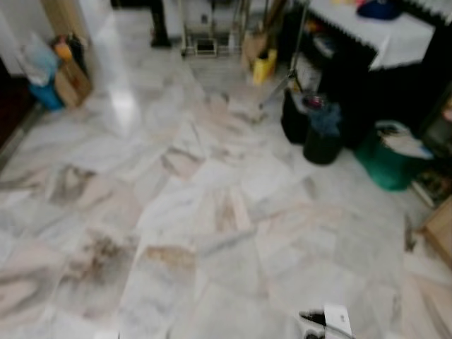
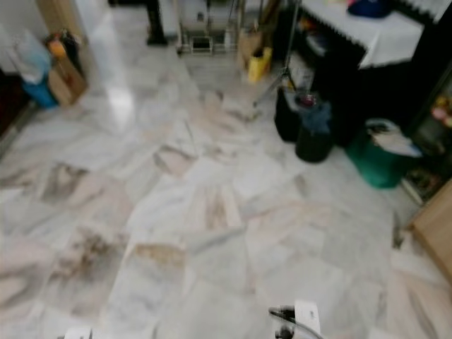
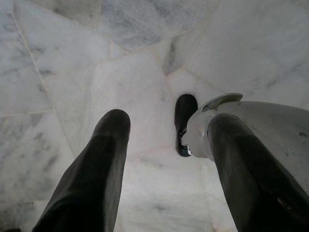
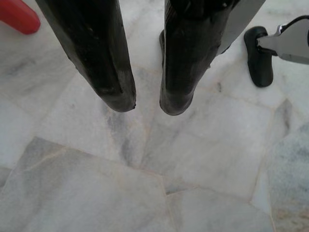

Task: Hang keys on a hook

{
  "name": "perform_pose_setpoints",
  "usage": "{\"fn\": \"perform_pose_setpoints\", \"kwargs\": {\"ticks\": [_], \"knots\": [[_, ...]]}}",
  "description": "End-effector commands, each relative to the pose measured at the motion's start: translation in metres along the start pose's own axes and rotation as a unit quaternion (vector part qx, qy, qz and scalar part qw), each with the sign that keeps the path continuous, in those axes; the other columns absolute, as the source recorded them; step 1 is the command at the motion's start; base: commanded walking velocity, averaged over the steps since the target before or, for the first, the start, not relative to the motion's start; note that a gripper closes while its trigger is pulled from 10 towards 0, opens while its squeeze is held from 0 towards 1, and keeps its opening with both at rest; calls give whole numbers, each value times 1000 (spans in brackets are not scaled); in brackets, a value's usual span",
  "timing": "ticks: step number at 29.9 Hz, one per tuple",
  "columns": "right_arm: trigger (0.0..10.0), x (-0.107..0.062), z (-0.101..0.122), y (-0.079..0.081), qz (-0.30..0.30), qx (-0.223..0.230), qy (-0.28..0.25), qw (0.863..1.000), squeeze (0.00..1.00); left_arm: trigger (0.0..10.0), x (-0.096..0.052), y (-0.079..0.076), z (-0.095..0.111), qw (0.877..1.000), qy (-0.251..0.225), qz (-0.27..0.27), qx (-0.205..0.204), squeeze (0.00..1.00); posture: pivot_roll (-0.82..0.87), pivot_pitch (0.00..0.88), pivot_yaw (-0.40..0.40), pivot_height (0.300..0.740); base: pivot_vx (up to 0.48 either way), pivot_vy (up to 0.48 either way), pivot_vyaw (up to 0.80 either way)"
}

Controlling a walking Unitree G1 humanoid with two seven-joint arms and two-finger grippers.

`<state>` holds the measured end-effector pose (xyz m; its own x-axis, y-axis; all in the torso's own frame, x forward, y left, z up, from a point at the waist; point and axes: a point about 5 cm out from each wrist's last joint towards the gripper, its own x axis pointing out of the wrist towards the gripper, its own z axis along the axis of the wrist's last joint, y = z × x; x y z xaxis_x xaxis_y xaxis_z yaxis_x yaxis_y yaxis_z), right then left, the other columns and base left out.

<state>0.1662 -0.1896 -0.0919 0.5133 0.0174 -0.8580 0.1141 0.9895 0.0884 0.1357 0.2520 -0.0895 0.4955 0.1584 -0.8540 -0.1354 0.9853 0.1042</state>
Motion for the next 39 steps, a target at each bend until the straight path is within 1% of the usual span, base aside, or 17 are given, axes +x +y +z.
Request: {"fn": "perform_pose_setpoints", "kwargs": {"ticks": [1, 3, 9, 14, 18, 20, 24, 39], "knots": [[10000, 0, -1, 0, -1, 4, 4, 1000, 0, 10000, -1, 1, -5, 1000, 8, 0, 0, 0, 31, 0, -3, 740, 0, -315, -763], [10000, 0, -1, 0, -2, 5, 4, 1000, 0, 10000, -1, 1, -6, 1000, 9, 0, -11, 0, 33, 0, -5, 740, 0, 0, -763], [10000, 0, 0, 0, -2, 6, 4, 1000, 0, 10000, -1, 2, -6, 1000, 8, 2, 0, 0, 31, 0, -5, 740, 0, 0, -763], [10000, 0, 0, -1, -2, 6, 4, 1000, 0, 10000, -1, 0, -4, 1000, 5, -1, -6, 0, 32, 0, -8, 740, 0, -320, -763], [10000, 0, 0, -1, -2, 5, 4, 1000, 0, 10000, 1, -2, 1, 1000, 1, -1, 0, 0, 33, 0, -10, 740, 0, 0, -763], [10000, 0, 0, -1, -2, 5, 4, 1000, 0, 10000, 1, -3, 2, 1000, -1, -1, 6, 0, 32, 0, -10, 740, 0, -287, -763], [10000, 0, 0, -1, -2, 5, 4, 1000, 0, 10000, 1, -5, 3, 1000, -2, -1, 3, 0, 31, 0, -10, 740, 0, -386, -763], [10000, 0, -1, -2, -2, 4, 8, 1000, 0, 10000, 0, -4, 0, 1000, -1, -5, 2, 0, 30, 0, -12, 740, 0, 0, -763]]}}
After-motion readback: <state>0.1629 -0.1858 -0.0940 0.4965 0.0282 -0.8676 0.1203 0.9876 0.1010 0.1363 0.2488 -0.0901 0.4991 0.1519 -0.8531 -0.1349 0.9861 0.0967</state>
